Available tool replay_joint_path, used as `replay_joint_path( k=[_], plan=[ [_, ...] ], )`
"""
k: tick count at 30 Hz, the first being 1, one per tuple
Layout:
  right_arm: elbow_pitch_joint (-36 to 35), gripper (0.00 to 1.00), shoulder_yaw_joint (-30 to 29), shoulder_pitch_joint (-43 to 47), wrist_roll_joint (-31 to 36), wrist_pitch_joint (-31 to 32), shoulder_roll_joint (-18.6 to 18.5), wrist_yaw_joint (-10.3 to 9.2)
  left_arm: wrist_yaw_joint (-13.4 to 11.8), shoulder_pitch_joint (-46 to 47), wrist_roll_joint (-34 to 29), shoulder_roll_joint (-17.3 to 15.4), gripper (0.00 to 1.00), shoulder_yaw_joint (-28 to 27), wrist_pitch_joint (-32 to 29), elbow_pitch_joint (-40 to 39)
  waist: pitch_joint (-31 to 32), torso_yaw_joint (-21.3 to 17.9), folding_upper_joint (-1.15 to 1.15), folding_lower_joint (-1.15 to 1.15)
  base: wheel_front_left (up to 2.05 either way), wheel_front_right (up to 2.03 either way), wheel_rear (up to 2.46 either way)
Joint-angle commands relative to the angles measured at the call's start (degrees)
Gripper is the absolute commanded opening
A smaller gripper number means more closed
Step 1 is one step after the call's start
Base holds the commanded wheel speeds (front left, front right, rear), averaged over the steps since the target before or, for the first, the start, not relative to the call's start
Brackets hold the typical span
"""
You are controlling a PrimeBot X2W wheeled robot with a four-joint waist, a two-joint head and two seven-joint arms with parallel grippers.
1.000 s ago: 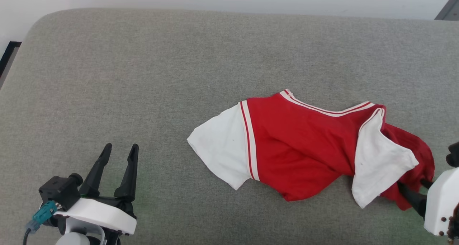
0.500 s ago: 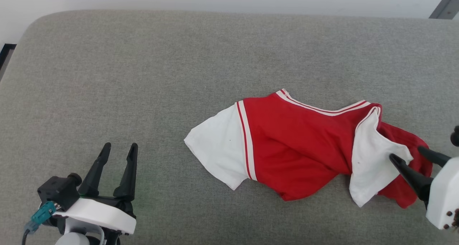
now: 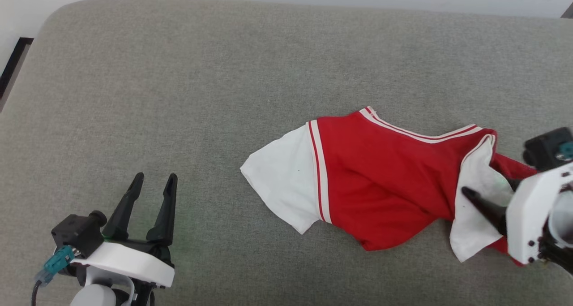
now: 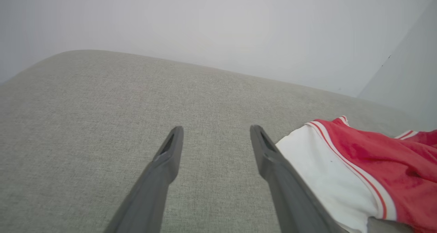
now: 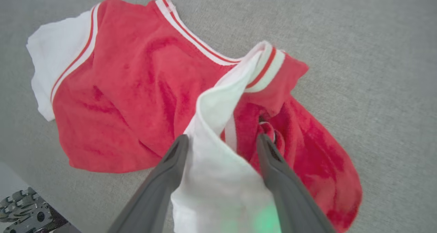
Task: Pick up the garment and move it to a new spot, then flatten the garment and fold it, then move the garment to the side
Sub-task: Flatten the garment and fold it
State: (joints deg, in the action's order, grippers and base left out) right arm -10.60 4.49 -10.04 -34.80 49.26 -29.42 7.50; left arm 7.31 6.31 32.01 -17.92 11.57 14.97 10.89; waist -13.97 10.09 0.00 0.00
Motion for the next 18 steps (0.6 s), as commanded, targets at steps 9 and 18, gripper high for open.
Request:
replay_joint_path(
  k=[9,18],
  plan=[
    [4.42,0.0,2.67,-6.97,-2.35,-1.83,-2.55,-0.02,0.2,0.7,0.07,0.34,1.0,-0.45,0.28,-0.1,-0.56,0.25,0.0,0.0,0.0,0.0,0.0],
    [11.98,0.0,-2.11,-14.05,0.44,-7.07,-3.86,-0.03,0.2,1.5,-0.11,0.48,1.0,0.13,0.28,0.0,-0.99,-0.21,0.0,0.0,0.0,0.0,0.0]
  ],
)
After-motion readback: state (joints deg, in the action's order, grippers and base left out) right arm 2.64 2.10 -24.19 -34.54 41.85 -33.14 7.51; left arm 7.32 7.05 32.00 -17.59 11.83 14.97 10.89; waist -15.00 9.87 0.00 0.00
